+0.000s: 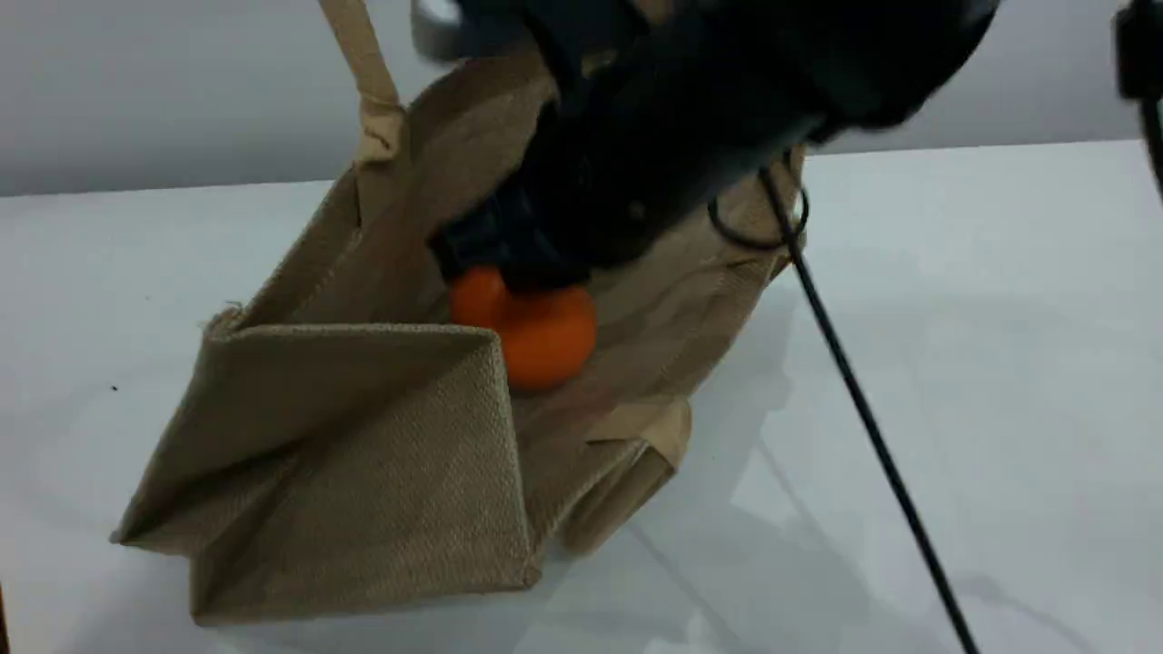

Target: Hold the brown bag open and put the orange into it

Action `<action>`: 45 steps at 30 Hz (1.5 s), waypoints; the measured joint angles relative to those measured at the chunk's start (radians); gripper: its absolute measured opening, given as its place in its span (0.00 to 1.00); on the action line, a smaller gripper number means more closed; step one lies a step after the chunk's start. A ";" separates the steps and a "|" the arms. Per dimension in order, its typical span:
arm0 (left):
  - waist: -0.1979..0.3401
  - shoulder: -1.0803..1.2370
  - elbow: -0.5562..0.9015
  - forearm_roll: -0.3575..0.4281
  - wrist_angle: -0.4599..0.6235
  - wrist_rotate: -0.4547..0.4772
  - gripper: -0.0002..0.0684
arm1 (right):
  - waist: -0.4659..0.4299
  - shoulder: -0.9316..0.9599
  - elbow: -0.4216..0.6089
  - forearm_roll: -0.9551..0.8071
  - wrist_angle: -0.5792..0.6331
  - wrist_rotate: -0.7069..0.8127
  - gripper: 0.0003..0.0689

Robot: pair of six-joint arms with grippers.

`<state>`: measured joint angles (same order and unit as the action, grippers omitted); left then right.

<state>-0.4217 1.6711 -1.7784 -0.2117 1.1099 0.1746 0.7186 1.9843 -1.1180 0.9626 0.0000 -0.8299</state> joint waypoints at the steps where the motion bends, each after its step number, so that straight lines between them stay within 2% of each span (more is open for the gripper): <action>1: 0.000 0.000 0.000 0.001 0.000 0.000 0.13 | 0.000 0.005 0.000 0.000 0.006 0.000 0.04; 5: 0.000 0.000 0.000 0.008 -0.007 0.000 0.13 | 0.000 0.001 -0.008 -0.001 -0.012 0.000 0.07; 9: 0.000 0.001 0.000 0.022 -0.016 0.000 0.13 | 0.000 -0.001 -0.008 0.000 0.000 -0.001 0.19; 12: 0.000 0.002 0.001 0.031 -0.016 0.000 0.13 | 0.000 -0.015 -0.007 0.000 0.000 -0.001 0.37; 15: 0.000 0.002 0.001 0.031 -0.018 0.000 0.13 | 0.000 -0.048 -0.007 -0.007 0.039 -0.023 0.60; 18: 0.000 0.003 0.001 0.031 -0.019 0.002 0.13 | -0.002 -0.096 -0.007 -0.032 0.105 -0.031 0.76; 20: 0.000 0.005 0.001 0.031 -0.022 0.003 0.13 | -0.016 -0.137 -0.007 -0.033 0.144 -0.031 0.80; 26: 0.000 0.041 0.002 0.014 -0.023 0.003 0.13 | -0.108 -0.272 -0.005 -0.079 0.323 0.022 0.82; 33: 0.000 0.099 0.002 0.000 -0.035 0.003 0.13 | -0.219 -0.431 -0.005 -0.295 0.535 0.204 0.82; 39: 0.000 0.149 0.019 0.000 -0.059 0.004 0.13 | -0.223 -0.539 -0.005 -0.535 0.676 0.435 0.82; 45: 0.000 0.156 0.147 -0.002 -0.151 0.032 0.18 | -0.223 -0.603 -0.005 -0.727 0.766 0.616 0.82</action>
<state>-0.4217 1.8274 -1.6314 -0.2141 0.9591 0.2067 0.4952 1.3816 -1.1235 0.2352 0.7656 -0.2135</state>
